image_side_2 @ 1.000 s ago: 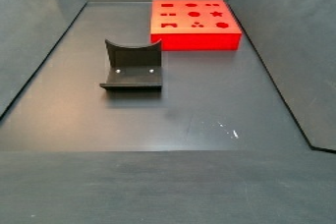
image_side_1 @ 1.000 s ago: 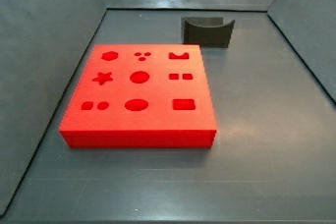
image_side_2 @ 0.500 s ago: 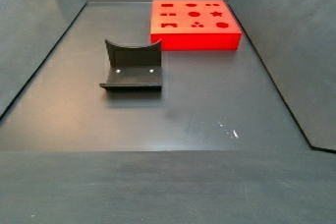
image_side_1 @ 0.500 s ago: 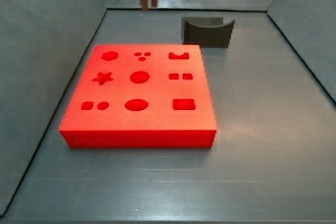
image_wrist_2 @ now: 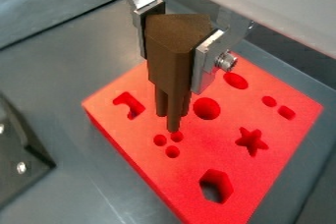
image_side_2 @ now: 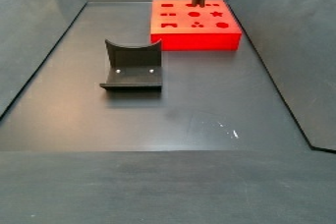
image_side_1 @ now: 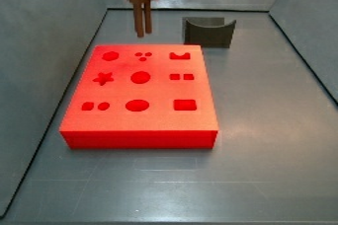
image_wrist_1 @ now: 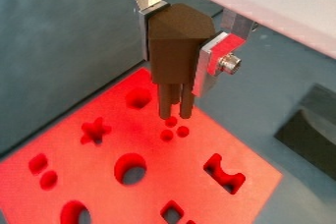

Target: Insert the 3 prong object.

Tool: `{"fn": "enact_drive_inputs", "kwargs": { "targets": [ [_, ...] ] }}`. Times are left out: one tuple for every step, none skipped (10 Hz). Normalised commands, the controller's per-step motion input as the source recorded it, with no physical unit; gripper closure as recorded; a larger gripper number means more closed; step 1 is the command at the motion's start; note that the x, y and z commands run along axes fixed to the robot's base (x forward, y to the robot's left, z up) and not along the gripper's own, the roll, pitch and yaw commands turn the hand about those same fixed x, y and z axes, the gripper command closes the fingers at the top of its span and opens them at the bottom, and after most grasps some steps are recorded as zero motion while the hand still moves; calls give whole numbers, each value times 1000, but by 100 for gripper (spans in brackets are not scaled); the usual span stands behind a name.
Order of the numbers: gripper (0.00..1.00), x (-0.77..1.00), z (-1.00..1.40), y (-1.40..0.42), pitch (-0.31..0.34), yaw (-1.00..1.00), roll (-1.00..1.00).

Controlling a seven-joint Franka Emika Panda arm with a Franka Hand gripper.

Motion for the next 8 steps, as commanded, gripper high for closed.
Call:
{"fn": "enact_drive_inputs", "kwargs": {
  "targets": [
    [100,0,-254,-66,-11,860,86],
    [100,14,-229,-14,0,906,136],
    [100,60,-174,-17,0,869,160],
    [100,0,-114,0,-1,377,124],
    [100,91,-369,3,0,40,57],
    [100,154,-414,51,57,-211,93],
    [100,66,-274,94,93,-326,89],
    [100,49,-254,197,144,-414,51]
  ]
}}
